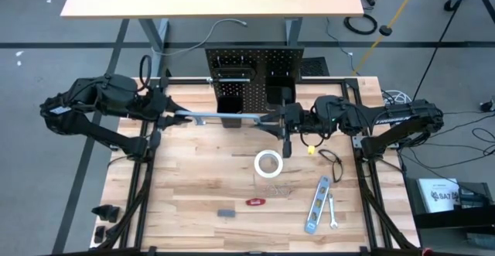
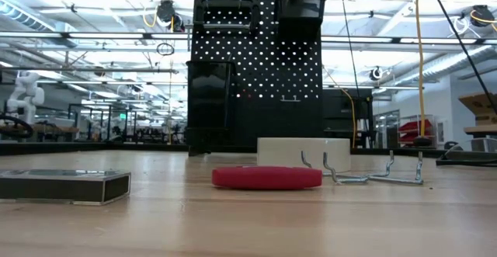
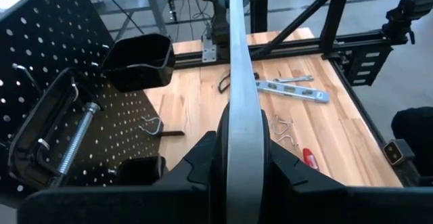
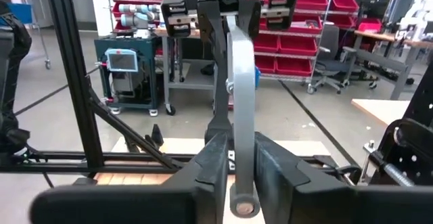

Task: Hang tools onto peg board
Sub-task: Hang the gray hacksaw on the black peg board

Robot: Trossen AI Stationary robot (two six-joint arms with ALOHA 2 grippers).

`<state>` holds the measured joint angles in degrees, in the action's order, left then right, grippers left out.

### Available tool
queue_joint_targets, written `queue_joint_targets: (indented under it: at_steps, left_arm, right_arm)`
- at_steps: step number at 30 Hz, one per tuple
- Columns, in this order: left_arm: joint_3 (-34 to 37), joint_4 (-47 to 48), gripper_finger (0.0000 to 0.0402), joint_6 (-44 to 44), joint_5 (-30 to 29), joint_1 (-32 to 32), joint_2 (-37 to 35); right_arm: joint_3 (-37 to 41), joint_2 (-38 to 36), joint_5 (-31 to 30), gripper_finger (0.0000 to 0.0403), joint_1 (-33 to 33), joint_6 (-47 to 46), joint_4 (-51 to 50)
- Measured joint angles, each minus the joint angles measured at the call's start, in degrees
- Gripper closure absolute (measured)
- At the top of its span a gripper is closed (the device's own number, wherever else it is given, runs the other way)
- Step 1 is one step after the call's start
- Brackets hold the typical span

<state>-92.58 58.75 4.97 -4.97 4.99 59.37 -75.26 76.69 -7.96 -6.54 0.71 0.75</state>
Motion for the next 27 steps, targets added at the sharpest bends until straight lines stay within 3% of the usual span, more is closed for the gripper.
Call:
queue_joint_targets:
  at_steps: [7, 14, 20, 27]
  left_arm:
    - [0.0, 0.2, 0.0335, 0.0, 0.0, 0.0, 0.0]
    - [0.0, 1.6, 0.0335, 1.5, -0.2, -1.6, -0.5]
    - [0.0, 3.2, 0.0335, 3.4, 0.5, -7.0, -0.9]
    - [0.5, 3.3, 0.0335, 7.2, 7.2, -16.6, -0.7]
  right_arm:
    - [0.0, 0.0, -1.5, 0.0295, 0.2, 1.7, -2.7]
    - [0.0, -3.6, -7.3, 0.0239, -0.5, 3.0, -7.2]
    - [0.0, -8.4, -7.4, 0.0223, -3.0, 1.8, -11.0]
    - [-0.1, -9.2, -10.9, 0.0223, -6.2, 1.8, -12.9]
